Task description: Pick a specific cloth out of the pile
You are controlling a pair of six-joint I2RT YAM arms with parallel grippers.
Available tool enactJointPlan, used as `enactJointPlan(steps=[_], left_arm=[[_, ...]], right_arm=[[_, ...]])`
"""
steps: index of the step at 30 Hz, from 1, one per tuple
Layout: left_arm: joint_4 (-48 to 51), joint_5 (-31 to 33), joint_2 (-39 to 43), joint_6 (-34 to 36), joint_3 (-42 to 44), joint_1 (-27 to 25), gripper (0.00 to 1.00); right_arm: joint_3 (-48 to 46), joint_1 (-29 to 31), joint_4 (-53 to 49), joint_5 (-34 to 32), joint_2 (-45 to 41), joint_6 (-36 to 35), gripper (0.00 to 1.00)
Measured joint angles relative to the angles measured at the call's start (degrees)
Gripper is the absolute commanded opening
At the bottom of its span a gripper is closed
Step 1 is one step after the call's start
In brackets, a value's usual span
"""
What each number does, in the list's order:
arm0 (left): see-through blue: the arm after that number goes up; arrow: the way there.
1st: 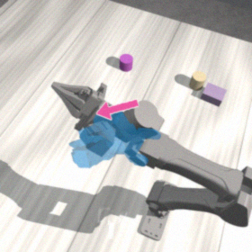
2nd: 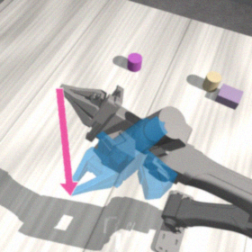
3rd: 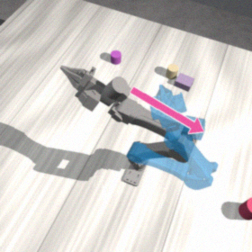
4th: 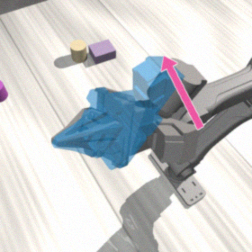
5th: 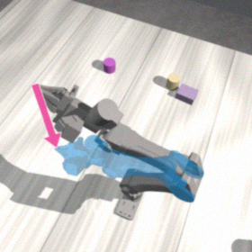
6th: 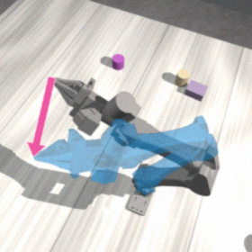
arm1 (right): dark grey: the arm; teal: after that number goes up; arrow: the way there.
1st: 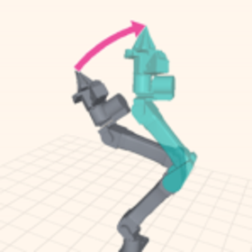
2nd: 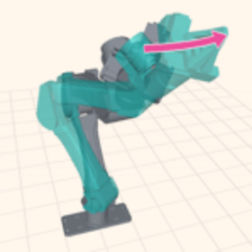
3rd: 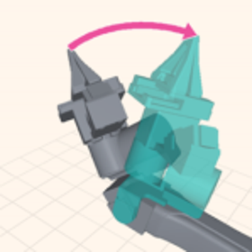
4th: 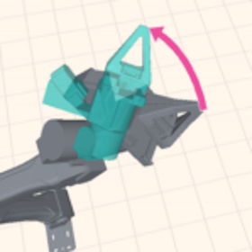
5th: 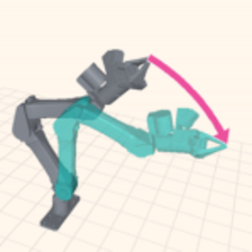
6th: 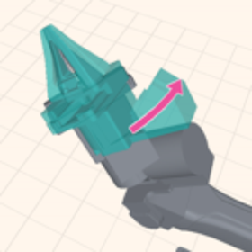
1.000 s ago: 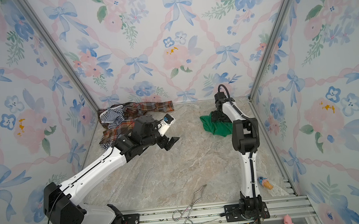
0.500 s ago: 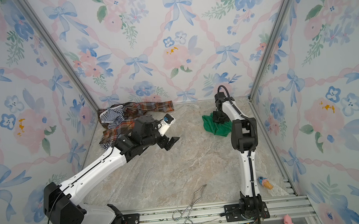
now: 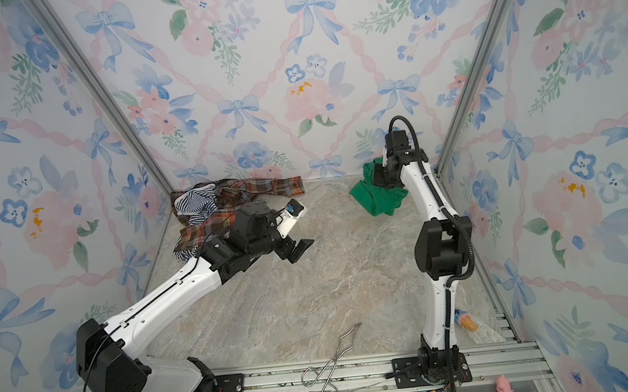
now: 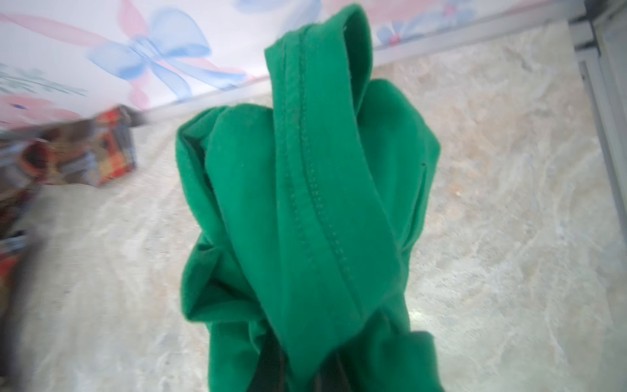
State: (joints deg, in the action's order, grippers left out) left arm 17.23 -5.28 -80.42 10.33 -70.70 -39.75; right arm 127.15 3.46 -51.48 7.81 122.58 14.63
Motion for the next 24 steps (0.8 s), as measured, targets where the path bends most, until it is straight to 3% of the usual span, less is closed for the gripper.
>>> enactJointPlan(steps=[5,12,19,24], left_arm=[[0.00,0.39,0.00,0.00,-0.02,0.00,0.98],[0.00,0.98,0.00,0.02,-0.02,0.00,0.98],[0.00,0.98,0.00,0.02,0.00,0.00,0.98],[-0.02,1.01,0.00,0.02,0.00,0.00,0.98]], right_arm=[[0.66,-0.76,1.09,10.32,-0.76,4.20,0.00],[-11.67,-8.07,6.34,22.10,1.05,11.17,0.00],[-19.34,-14.53,10.38,23.69,5.33,12.04,0.00],[-19.37,-14.64,10.10,18.49,7.58,8.98,0.00]])
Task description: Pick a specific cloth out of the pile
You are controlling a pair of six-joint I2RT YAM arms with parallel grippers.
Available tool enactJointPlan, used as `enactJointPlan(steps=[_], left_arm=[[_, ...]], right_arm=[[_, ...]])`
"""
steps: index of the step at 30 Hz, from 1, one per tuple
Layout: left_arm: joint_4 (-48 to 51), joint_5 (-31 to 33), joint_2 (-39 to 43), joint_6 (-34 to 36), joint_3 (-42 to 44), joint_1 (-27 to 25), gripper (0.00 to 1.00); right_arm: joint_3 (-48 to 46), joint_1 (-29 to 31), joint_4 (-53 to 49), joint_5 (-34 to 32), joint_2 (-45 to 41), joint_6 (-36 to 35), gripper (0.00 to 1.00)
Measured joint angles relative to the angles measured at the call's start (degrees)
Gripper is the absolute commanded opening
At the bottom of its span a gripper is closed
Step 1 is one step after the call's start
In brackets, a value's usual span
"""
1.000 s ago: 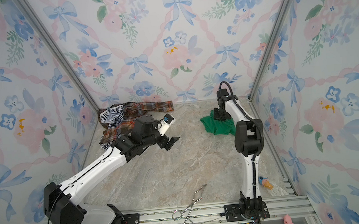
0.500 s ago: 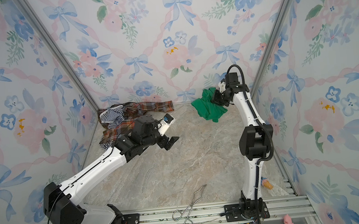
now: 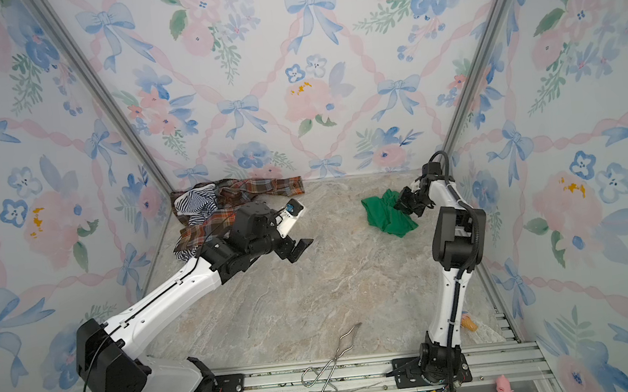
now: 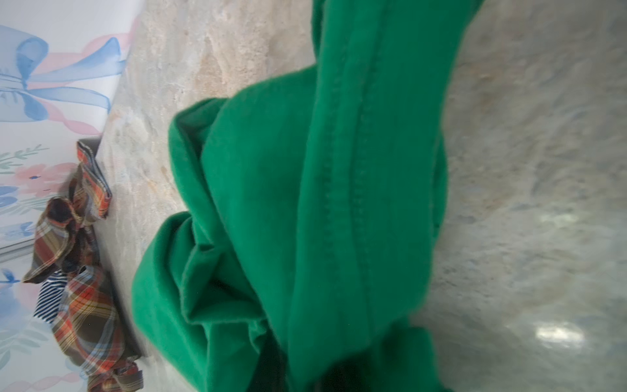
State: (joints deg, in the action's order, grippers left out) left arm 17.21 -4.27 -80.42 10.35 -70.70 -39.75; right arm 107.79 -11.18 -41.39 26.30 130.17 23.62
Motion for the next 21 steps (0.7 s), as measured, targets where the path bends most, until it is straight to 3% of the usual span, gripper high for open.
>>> enactJointPlan(steps=[9,12,14,18,21], left_arm=[[0.00,0.20,0.00,-0.02,0.00,0.00,0.98],[0.00,0.42,0.00,-0.02,0.00,0.00,0.98],[0.00,0.44,0.00,-0.02,0.00,0.00,0.98],[-0.02,0.46,0.00,-0.02,0.02,0.00,0.98],[-0.07,0.61,0.00,-0.02,0.11,0.00,0.98]], right_arm=[[0.31,1.88,-0.74,-16.06,-0.02,-5.90,0.00],[0.31,2.56,-0.35,-19.87,-0.11,-6.97,0.44],[0.26,2.97,-0.31,-22.23,-0.17,-7.45,0.63],[-1.16,3.63,-0.11,-26.51,-1.84,-8.35,0.88],[-1.77,4.57,-0.66,-29.75,-4.52,-8.81,0.96]])
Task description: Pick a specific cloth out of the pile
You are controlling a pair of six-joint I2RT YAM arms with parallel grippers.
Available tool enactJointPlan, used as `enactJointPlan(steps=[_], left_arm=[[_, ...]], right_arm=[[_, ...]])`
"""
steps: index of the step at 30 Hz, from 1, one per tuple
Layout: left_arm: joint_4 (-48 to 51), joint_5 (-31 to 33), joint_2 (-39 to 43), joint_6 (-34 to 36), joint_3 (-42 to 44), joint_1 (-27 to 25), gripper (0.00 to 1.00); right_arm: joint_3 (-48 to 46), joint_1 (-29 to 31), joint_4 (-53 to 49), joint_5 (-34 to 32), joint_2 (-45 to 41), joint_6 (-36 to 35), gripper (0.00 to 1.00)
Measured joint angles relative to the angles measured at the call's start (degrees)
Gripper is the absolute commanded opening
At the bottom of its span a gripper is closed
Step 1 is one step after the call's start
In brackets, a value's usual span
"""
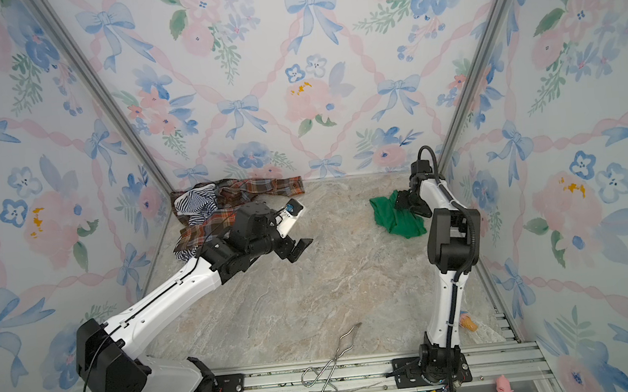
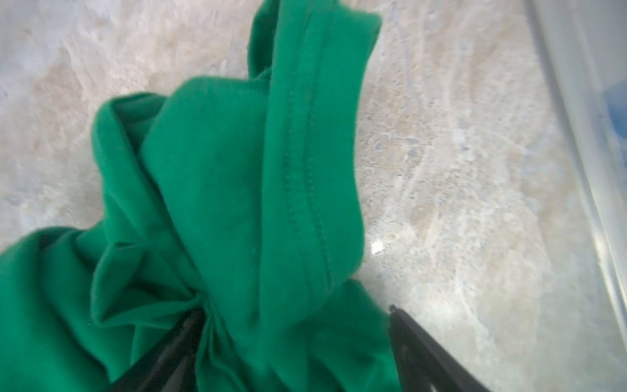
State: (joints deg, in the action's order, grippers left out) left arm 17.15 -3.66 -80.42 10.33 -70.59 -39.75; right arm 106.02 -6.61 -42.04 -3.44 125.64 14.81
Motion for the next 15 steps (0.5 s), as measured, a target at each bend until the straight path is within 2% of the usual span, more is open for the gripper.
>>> enactJointPlan(steps=[3,12,15], left_arm=[[-0.07,-0.02,0.07,0.00,0.04,0.02,0.98],[-2.32,-1.03,3.61,-0.33,1.55,1.73,0.98],[-3.80,-1.84,5.11,-1.25,2.29,3.82,0.98]], right_arm=[[0.00,1.18,-0.20,-1.90,-3.58,0.17,1.00],[0.57,3.54,-0.17,-5.29,-13.38,0.13,0.97],[-3.50,5.29,3.30,-6.01,-18.32,-0.17,0.97]])
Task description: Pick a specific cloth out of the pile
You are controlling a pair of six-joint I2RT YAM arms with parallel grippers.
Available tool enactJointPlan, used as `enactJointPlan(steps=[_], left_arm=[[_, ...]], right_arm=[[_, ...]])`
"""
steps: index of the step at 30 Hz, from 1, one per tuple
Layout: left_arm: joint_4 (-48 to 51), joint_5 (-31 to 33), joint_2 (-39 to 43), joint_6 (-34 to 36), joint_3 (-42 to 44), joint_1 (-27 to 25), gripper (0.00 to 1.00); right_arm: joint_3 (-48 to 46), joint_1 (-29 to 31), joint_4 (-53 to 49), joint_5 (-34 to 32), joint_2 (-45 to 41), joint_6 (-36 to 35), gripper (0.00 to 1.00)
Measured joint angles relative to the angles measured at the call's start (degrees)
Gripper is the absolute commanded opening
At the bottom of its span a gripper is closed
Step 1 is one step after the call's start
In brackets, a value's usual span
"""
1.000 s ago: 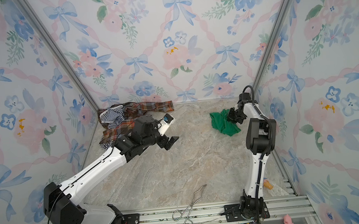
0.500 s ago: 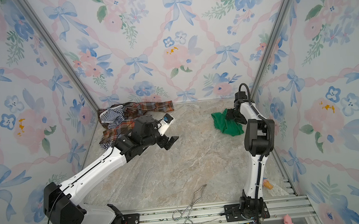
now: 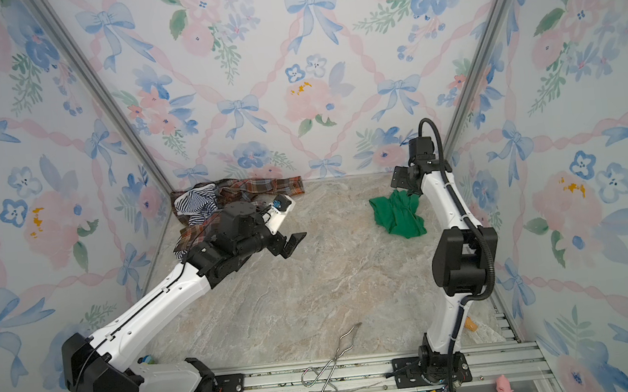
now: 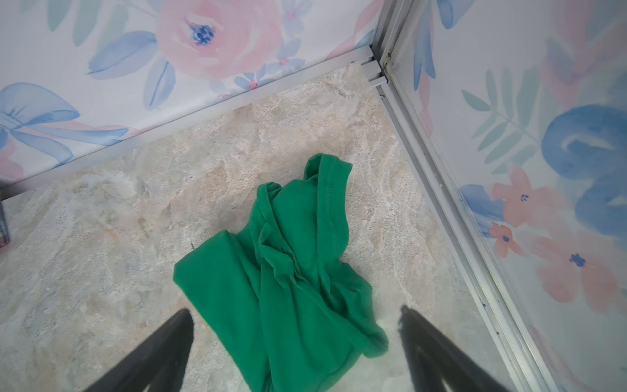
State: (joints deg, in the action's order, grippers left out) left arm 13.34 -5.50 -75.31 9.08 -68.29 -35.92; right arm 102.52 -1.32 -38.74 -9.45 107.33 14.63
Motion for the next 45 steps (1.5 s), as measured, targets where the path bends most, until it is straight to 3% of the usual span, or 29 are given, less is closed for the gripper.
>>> enactJointPlan(steps=[4,8,11,15,21,25,28,33,36,40,45], left_arm=[[-3.91,-0.33,1.92,-3.72,2.49,5.75,0.98],[-9.01,1.81,2.49,-10.29,5.77,15.85,0.98],[-13.46,3.78,2.08,-14.64,9.07,24.46,0.98],[-20.59,9.35,-1.46,-16.83,14.03,31.01,0.98],[-26.60,14.88,-6.40,-12.46,23.65,30.73,0.98],[-33.22,19.39,-6.19,-9.03,30.73,28.35,0.98],[-38.18,23.17,-6.21,-8.37,34.95,25.79,0.98],[-58.90,29.55,-5.60,-9.01,50.03,24.30,0.98],[-66.73,30.32,-6.10,-8.13,57.02,24.30,0.98],[-81.02,30.18,-11.41,-6.45,58.75,24.30,0.98],[-87.84,30.45,-11.87,-6.27,59.49,24.41,0.98]], right_arm=[[-15.80,3.78,11.47,-0.44,-12.98,-1.77,0.97],[-34.80,8.26,27.30,-0.09,-27.87,-5.40,0.97],[-45.40,11.13,34.97,0.24,-34.73,-7.54,0.97],[-55.78,12.68,39.60,-0.20,-38.97,-8.85,0.97],[-74.77,11.72,48.35,-6.36,-47.21,-9.57,0.97],[-80.67,8.48,52.85,-7.54,-48.50,-8.98,0.97],[-82.53,7.30,59.10,-7.76,-45.66,-8.66,0.97],[-87.10,7.28,72.83,-7.30,-37.73,-8.94,0.97],[-87.30,7.69,77.40,-6.60,-34.84,-10.58,0.97],[-87.23,8.68,83.21,-5.95,-32.96,-13.57,0.97],[-87.25,6.88,92.30,-3.26,-26.88,-14.88,0.97]])
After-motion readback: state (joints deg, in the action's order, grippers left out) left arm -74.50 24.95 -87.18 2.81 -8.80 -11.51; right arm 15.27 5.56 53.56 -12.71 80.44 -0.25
